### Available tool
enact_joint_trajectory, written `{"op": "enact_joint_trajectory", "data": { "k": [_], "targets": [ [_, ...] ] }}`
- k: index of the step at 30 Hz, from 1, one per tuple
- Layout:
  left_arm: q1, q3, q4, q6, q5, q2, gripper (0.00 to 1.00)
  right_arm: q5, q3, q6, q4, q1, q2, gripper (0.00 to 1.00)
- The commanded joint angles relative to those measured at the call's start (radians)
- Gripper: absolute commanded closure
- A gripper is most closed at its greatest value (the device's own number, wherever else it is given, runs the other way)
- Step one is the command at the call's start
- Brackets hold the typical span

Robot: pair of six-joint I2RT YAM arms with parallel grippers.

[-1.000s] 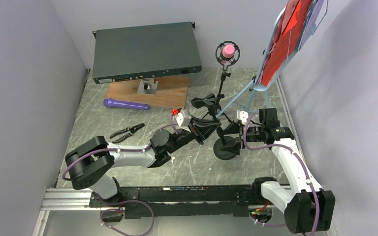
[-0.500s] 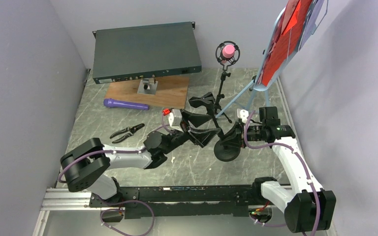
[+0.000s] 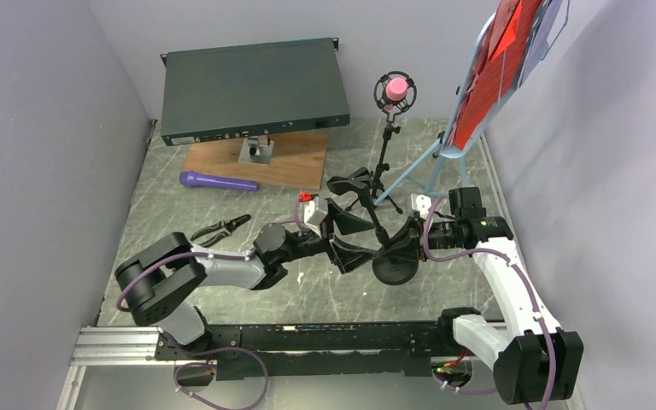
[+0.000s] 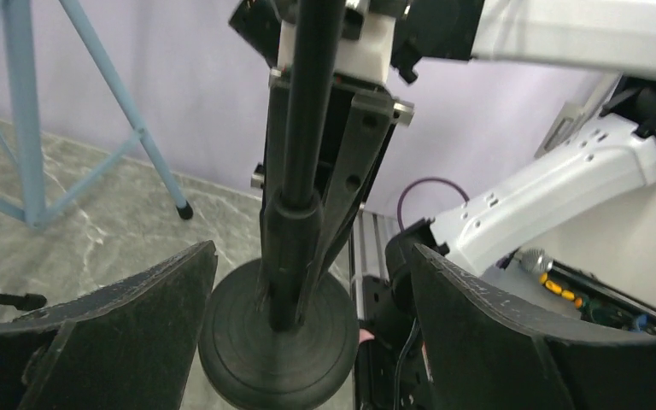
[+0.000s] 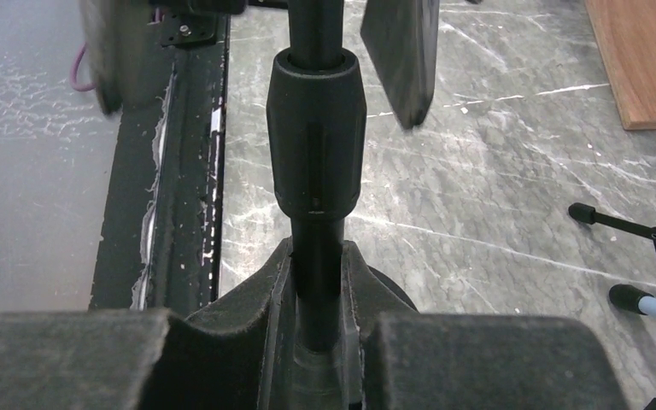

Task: Pack up the instrument practice props
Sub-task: Unscrew the knob on the microphone stand.

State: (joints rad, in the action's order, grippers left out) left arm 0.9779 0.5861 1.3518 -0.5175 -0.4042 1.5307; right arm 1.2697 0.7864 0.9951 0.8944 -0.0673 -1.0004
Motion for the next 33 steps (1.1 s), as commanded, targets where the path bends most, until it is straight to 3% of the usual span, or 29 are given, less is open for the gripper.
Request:
{"op": "enact_joint_trajectory", "data": {
  "k": [1,10,22,24,25,26,27,28,30,33],
  "targets": [
    [-0.007,0.072,0.079,0.006,-0.119,0.080,0.12,0.090,0.036,0.064,0.006,-0.003,0.009,1.00],
    [-0.007,0.078,0.163,0.016,-0.061,0.128,0.14,0.091,0.034,0.066,0.006,-0.002,0.011,1.00],
    [-0.005,0.141,0.189,-0.003,-0.044,0.184,0.33,0.090,0.031,0.059,-0.002,-0.003,0.013,1.00],
    [-0.005,0.150,0.177,-0.001,-0.046,0.182,0.40,0.089,0.031,0.056,-0.003,-0.003,0.013,1.00],
    [-0.004,0.153,0.172,-0.001,-0.053,0.181,0.50,0.089,0.031,0.054,-0.005,-0.004,0.014,1.00],
    [-0.004,0.157,0.166,-0.002,-0.060,0.179,0.67,0.087,0.030,0.051,-0.008,-0.003,0.014,1.00],
    [-0.005,0.159,0.159,-0.006,-0.062,0.176,0.91,0.085,0.029,0.045,-0.014,-0.003,0.014,1.00],
    [-0.004,0.156,0.147,-0.012,-0.055,0.170,1.00,0.083,0.027,0.034,-0.023,-0.002,0.015,1.00],
    [0.000,0.139,0.136,-0.029,-0.014,0.150,1.00,0.077,0.020,-0.016,-0.066,-0.003,0.017,1.00],
    [0.058,0.094,0.044,-0.039,0.229,0.075,1.00,0.043,0.001,-0.157,-0.180,-0.003,0.022,1.00]
  ]
}}
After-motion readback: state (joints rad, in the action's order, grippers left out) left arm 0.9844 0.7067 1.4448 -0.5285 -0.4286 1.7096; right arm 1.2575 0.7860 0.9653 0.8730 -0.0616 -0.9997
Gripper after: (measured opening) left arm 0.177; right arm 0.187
